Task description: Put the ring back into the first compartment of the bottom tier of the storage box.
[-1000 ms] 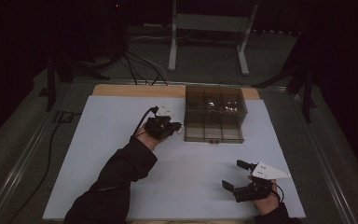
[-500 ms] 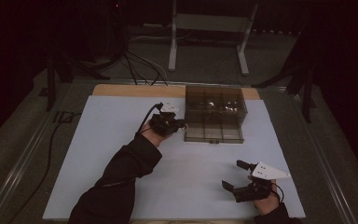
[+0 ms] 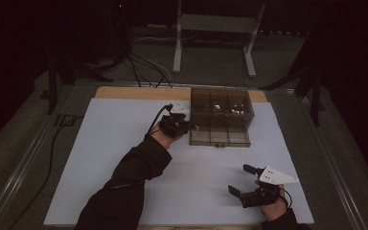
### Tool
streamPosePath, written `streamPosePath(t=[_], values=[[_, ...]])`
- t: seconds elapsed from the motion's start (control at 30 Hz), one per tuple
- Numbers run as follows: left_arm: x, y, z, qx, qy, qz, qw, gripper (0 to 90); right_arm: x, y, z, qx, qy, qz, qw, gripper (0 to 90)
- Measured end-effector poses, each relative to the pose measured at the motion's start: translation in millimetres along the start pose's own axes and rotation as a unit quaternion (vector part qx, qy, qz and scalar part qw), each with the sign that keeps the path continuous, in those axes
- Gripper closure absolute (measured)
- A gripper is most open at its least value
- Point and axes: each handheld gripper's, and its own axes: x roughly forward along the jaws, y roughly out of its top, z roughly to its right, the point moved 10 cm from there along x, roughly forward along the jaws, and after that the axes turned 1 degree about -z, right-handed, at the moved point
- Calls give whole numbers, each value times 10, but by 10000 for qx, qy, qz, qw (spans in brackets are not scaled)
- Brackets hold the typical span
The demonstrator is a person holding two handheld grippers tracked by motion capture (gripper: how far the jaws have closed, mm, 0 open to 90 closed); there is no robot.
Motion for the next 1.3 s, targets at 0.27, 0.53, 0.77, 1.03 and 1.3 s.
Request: streamPosePath(t=[0.27, 0.53, 0.77, 1.03, 1.3], values=[[121, 41, 52, -17, -82, 12, 10000, 897, -9, 4, 0, -8, -3, 15, 10000, 0], [217, 104, 93, -15, -111, 83, 9999, 897, -10, 2, -4, 0, 3, 12, 10000, 0], [328, 79, 52, -54, -73, 18, 10000, 896, -15, 3, -9, 5, 12, 17, 10000, 0], [442, 60, 15, -120, -37, -18, 9999, 896, -20, 6, -10, 16, 23, 28, 10000, 0], [544, 26, -18, -152, -3, -96, 9998, 895, -23, 4, -11, 8, 26, 25, 10000, 0]])
